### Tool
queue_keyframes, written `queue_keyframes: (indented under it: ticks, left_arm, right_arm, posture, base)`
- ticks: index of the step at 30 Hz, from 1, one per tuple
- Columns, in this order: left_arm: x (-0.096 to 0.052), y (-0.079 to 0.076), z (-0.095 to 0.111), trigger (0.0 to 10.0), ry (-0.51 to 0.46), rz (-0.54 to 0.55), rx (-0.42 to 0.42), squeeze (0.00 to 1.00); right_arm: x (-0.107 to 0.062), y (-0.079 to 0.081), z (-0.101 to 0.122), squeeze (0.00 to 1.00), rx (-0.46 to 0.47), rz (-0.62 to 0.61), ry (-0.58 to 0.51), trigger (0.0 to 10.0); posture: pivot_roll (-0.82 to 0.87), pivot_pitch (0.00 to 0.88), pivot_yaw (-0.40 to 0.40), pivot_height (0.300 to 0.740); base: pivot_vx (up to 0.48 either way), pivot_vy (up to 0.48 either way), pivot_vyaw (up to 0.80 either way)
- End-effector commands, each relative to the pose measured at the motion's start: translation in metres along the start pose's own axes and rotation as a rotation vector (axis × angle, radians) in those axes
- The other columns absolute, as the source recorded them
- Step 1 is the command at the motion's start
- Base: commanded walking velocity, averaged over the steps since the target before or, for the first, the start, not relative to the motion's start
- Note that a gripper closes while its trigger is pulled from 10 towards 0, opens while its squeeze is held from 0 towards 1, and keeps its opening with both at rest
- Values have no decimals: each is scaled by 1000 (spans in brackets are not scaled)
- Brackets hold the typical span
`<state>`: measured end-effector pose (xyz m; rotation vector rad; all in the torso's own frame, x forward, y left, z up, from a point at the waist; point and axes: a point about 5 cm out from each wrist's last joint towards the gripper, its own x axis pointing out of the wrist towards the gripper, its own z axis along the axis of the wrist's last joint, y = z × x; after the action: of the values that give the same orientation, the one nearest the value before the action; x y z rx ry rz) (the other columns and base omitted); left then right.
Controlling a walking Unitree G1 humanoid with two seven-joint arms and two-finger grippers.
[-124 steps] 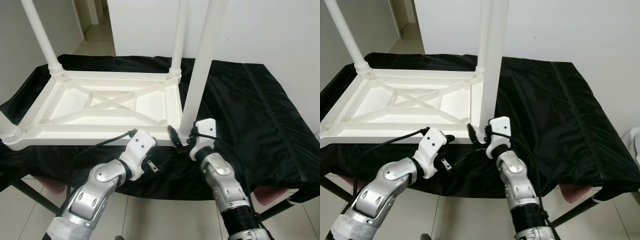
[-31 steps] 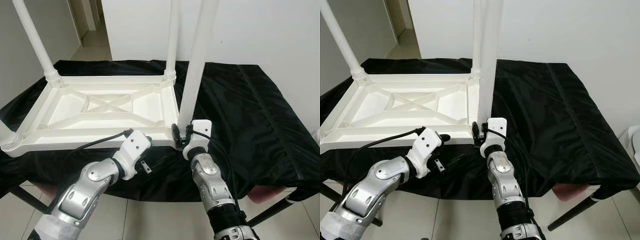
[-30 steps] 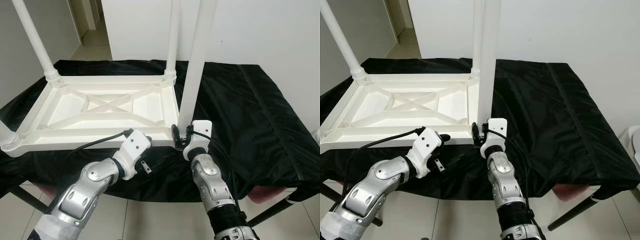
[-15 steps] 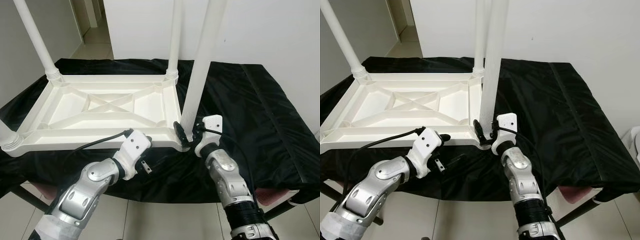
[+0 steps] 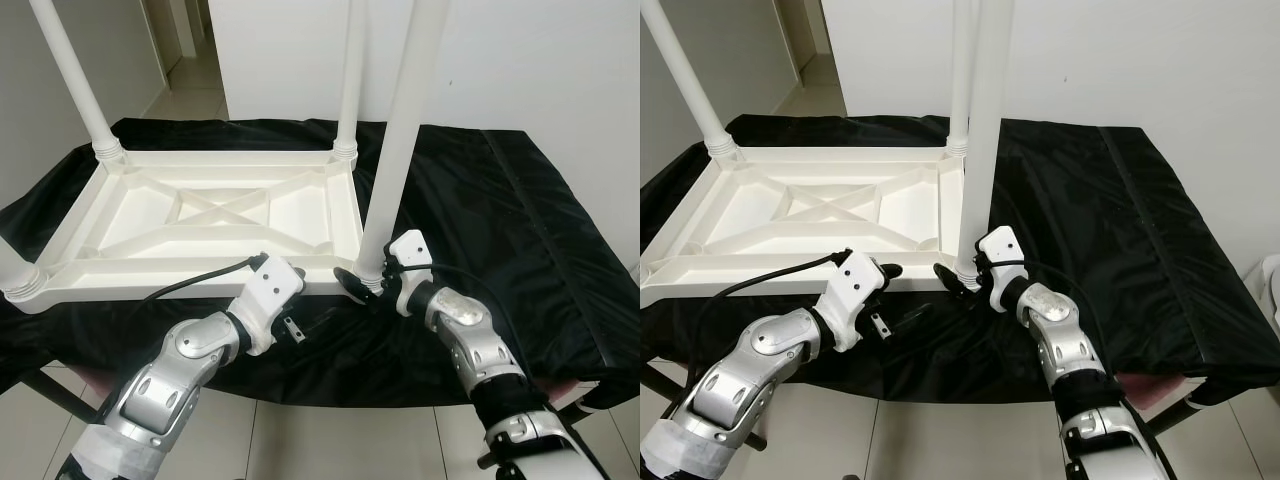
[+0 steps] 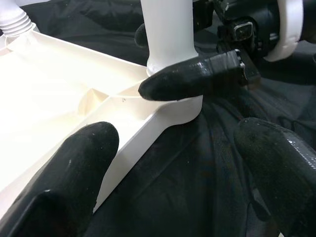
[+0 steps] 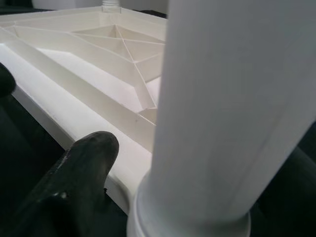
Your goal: Building children table
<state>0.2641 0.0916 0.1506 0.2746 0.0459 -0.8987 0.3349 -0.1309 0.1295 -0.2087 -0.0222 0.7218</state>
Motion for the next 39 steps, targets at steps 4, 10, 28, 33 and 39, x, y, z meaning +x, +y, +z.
queue_keyframes:
  ticks: [4, 10, 28, 33, 39]
  left_arm:
    - [-1, 1, -1, 10000, 4, -24, 11, 0]
    - [-3, 0, -1, 10000, 7, -27, 7, 0]
    - [-4, -1, -3, 10000, 17, -43, 3, 0]
    - [-4, -2, -3, 10000, 15, -45, -1, 0]
    - [-3, -3, -4, 10000, 13, -44, -2, 0]
  right_arm:
    - [0, -3, -6, 0, 1, 18, 23, 0]
    - [-2, -4, -14, 0, 29, 14, 24, 0]
    - [5, 20, -18, 0, 172, -234, 6, 10000]
    - [6, 28, -15, 0, 243, -380, -12, 10000]
    - [6, 38, -14, 0, 283, -526, -16, 10000]
  posture:
    - [-120, 0, 49, 740]
    - [-119, 0, 50, 740]
    - [-129, 0, 57, 740]
    - [-131, 0, 53, 740]
    - [-127, 0, 42, 740]
  base:
    - [0, 0, 0]
    - [0, 0, 0]
    - [0, 0, 0]
    - [0, 0, 0]
    - [0, 0, 0]
